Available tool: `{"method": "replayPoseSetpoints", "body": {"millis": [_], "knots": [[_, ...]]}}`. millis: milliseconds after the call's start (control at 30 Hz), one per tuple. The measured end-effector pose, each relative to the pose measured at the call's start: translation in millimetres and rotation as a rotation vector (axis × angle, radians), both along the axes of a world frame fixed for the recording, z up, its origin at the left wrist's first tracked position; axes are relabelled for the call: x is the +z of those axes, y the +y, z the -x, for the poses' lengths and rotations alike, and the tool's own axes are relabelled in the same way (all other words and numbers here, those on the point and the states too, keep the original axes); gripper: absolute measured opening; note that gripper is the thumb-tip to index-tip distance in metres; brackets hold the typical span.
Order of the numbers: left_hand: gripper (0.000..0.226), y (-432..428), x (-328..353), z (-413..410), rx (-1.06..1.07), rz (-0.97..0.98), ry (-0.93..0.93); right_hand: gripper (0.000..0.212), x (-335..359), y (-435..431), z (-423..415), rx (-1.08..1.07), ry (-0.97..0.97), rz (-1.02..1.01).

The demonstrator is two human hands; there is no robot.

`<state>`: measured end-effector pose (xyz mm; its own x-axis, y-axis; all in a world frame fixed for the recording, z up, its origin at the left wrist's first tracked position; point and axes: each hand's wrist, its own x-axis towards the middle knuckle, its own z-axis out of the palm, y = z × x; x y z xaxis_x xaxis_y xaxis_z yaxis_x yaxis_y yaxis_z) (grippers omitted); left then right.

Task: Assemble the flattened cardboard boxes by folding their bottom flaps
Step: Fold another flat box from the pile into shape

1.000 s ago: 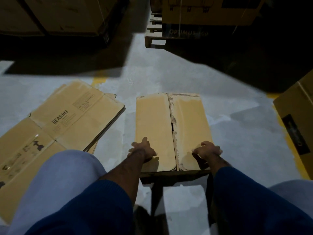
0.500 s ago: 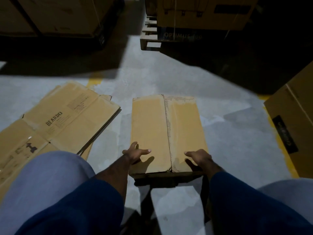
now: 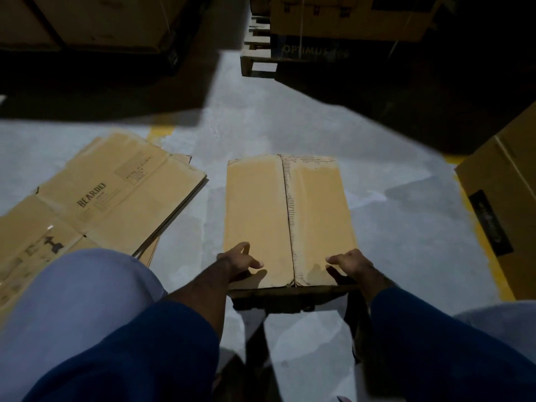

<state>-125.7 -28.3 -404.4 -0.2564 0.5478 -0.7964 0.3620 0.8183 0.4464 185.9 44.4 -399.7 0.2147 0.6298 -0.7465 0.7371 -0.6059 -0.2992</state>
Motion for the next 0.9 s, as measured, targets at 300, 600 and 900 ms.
{"method": "replayPoseSetpoints", "body": {"millis": [300,600,900], "knots": [[0.082,-23.5,4.0,11.0,0.034,0.019,0.055,0.022,43.7,-51.0,12.9,0.033,0.087,0.212],[0.069,-26.5,17.2,-3.3,-0.118,0.008,0.153,0.030,66.1,-38.5,45.0,0.116,0.161,0.077],[0.037,-12.7,32.6,-79.1,-0.158,-0.247,0.077,0.028,66.2,-52.6,84.8,0.477,0.192,-0.024]]}}
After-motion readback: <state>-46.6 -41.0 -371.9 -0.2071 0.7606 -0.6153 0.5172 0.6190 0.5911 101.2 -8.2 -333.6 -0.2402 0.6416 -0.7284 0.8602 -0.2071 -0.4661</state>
